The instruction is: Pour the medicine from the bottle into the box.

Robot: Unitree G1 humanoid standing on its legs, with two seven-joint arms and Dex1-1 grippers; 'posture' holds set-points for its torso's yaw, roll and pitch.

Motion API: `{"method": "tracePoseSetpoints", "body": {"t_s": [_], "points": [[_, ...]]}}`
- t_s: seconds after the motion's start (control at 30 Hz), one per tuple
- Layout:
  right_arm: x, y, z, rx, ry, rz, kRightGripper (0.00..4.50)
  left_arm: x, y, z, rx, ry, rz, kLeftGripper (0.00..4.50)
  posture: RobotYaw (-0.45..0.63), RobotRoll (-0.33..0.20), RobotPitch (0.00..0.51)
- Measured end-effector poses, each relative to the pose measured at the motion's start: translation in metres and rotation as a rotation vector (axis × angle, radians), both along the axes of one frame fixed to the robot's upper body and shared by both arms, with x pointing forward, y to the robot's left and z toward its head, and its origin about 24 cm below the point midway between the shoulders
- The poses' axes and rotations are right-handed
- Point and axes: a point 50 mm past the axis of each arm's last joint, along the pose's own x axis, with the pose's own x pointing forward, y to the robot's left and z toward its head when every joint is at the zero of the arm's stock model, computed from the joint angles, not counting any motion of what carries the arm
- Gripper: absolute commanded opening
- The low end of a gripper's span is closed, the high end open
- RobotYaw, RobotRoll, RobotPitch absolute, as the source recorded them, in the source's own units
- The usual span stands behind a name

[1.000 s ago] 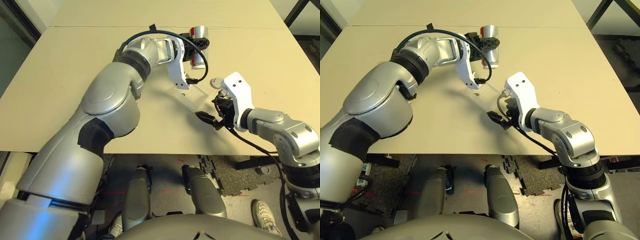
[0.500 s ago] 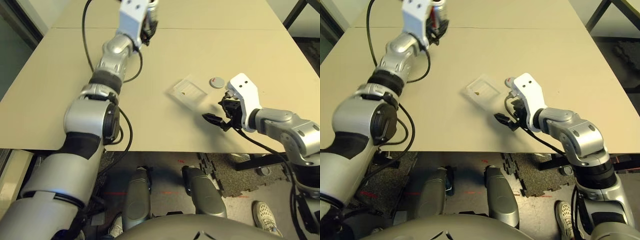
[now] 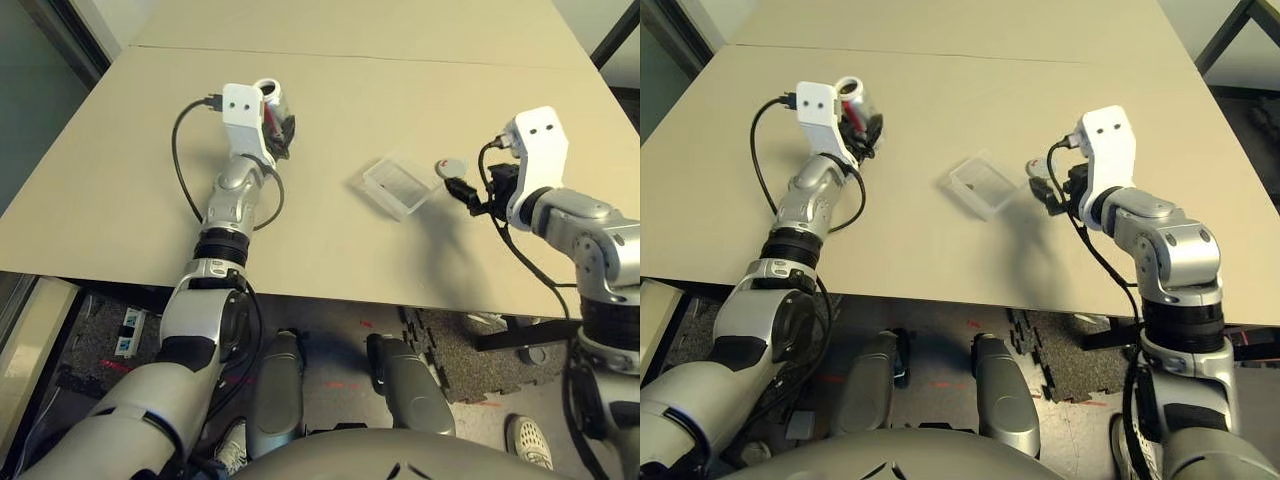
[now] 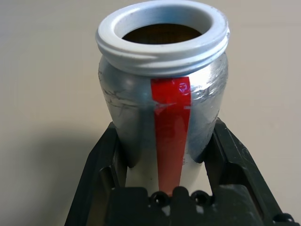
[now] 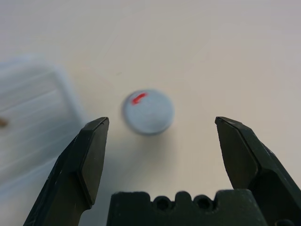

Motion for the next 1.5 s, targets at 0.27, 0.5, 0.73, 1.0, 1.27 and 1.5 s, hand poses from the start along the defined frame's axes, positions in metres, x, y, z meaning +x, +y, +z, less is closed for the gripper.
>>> {"method": "tracePoseSetpoints", "body": {"t_s": [0.27,0.5,0.73,1.0,1.27,1.5], "points": [[0.003,-0.004,0.005,0.023,-0.069,-0.086,4.5,0.003,0.004,0.0,0.072,0.0,-0.004,2.43,-0.05,0.0,0.215],[0.002,-0.011,0.008,0.034,-0.088,-0.129,4.5,0.001,0.006,-0.002,0.191,-0.046,-0.032,2.43,-0.05,0.0,0.214],[0.002,-0.013,0.012,0.027,-0.099,-0.13,4.5,-0.006,0.01,-0.015,0.193,-0.032,-0.025,3.49,-0.04,0.0,0.214],[0.003,-0.016,0.017,0.02,-0.106,-0.12,4.5,-0.026,0.02,-0.021,0.153,-0.028,0.021,4.46,-0.01,0.0,0.219],[-0.005,-0.036,0.025,-0.009,-0.101,-0.15,4.5,-0.076,0.036,-0.022,0.125,0.035,0.06,4.46,0.05,0.0,0.229],[0.003,-0.062,0.022,0.041,-0.16,-0.279,4.5,-0.084,0.083,0.01,0.085,-0.032,0.187,4.46,0.09,0.0,0.235]]}}
